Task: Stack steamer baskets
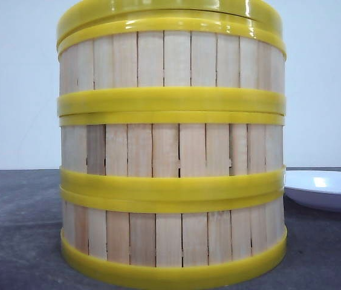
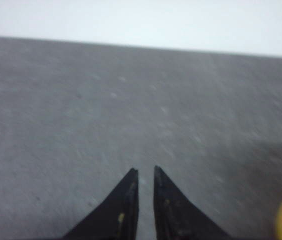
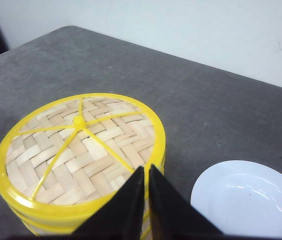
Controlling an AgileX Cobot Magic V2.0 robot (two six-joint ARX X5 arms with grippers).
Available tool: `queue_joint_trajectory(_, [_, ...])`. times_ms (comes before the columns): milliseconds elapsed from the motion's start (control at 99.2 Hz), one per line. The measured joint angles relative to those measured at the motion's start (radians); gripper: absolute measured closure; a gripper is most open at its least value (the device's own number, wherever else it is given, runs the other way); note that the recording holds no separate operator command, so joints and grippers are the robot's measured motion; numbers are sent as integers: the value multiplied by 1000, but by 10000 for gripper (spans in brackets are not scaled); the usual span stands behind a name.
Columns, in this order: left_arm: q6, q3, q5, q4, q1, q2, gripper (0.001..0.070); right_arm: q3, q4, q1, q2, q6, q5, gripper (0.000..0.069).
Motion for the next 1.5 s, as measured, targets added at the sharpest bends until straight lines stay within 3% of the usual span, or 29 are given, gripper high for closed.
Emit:
queue_joint_trajectory(171, [62,-213,0,154,67,-135,681,0,3,0,0,0,0,682])
queue_joint_trajectory(484, [101,-406,1,186,121,-273,681,0,6,0,0,0,0,682])
queue_joint_trajectory(1502, [107,-418,1,216,127,-273,681,0,7,0,0,0,0,682])
